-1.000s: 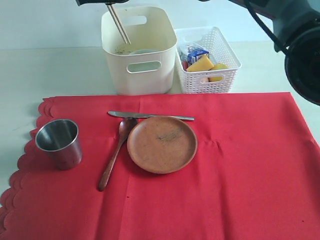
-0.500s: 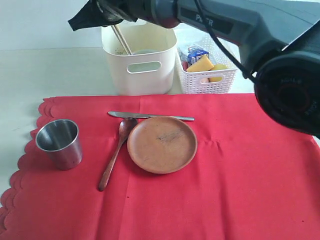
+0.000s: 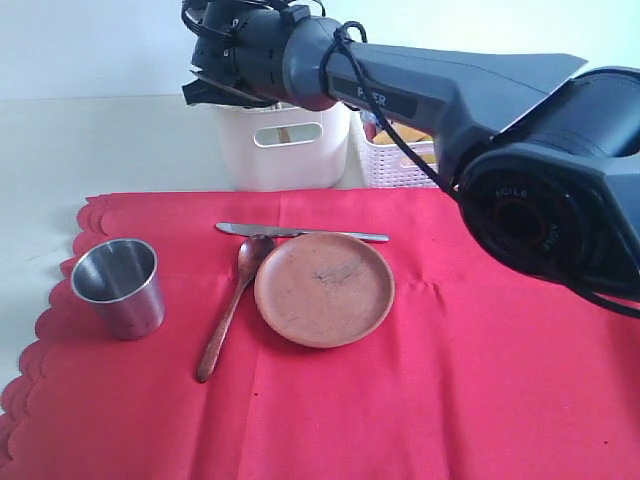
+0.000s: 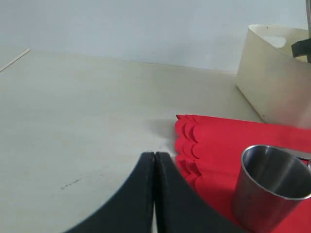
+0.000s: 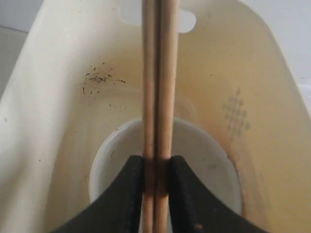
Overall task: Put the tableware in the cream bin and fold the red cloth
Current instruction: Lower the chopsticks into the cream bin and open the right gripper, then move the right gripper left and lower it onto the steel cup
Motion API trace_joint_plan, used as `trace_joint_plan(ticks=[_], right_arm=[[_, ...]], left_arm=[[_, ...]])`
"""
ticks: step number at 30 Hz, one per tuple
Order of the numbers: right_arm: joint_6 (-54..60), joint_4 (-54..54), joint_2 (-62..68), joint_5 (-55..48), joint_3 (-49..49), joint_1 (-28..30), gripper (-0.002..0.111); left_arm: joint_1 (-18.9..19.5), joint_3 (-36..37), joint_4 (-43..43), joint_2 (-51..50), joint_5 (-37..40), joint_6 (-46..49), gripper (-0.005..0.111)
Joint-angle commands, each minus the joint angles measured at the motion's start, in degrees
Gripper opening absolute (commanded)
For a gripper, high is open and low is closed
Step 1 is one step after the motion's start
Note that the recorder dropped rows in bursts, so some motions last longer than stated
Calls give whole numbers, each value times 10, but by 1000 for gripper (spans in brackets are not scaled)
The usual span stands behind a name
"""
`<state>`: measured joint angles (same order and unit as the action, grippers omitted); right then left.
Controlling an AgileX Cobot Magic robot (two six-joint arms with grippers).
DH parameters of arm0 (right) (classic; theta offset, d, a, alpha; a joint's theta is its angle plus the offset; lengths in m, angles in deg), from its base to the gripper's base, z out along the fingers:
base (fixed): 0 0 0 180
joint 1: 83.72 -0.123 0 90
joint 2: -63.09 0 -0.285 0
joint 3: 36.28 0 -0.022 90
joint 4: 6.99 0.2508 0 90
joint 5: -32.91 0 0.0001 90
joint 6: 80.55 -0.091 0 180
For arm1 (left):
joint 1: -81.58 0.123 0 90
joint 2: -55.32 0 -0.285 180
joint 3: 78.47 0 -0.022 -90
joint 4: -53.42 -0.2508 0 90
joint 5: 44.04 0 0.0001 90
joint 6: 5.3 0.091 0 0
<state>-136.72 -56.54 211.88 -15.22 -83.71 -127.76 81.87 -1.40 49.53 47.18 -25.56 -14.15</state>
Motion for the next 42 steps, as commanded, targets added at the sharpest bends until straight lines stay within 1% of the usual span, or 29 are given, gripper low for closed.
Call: trace_joint_plan(ticks=[1,2,3,4,5,6,8,9,16,23,27,29,35,42], right_arm=[[-4,22,0,-7,-3,2,9],[2,22,-4,-12,-3,2,17],[6,22,-7,-13,-3,2,22],[7,22,-13,-17,-3,2,34],[7,22,-18,-16,-3,2,40],[7,23,-28,-16,-3,2,52],[13,29,-44,-19,-3,2,63],[20,31,-50,-23,-3,2,65],[100,108,-100,-46,-3,1,66],[231,223,-134,-61,-3,1,66],[279,289,-151,-66,-3,1,66],[293,313,-156,-66,-3,1,66],[324,358,-168,-91,-3,1,61],[334,398,-169,-125,-3,1,60]], left_arm=[[-4,1,0,4,-2,-2,1],[-4,1,0,4,-2,-2,1],[-4,1,0,4,-2,-2,1],[-4,1,0,4,-2,-2,1],[-4,1,0,4,-2,-2,1],[-4,1,0,4,-2,-2,1],[-4,1,0,4,-2,-2,1],[-4,1,0,4,-2,-2,1],[-4,1,0,4,-2,-2,1],[-4,1,0,4,-2,-2,1],[-4,1,0,4,-2,-2,1],[-4,1,0,4,-2,-2,1],[-4,1,0,4,-2,-2,1],[-4,1,0,4,-2,-2,1]])
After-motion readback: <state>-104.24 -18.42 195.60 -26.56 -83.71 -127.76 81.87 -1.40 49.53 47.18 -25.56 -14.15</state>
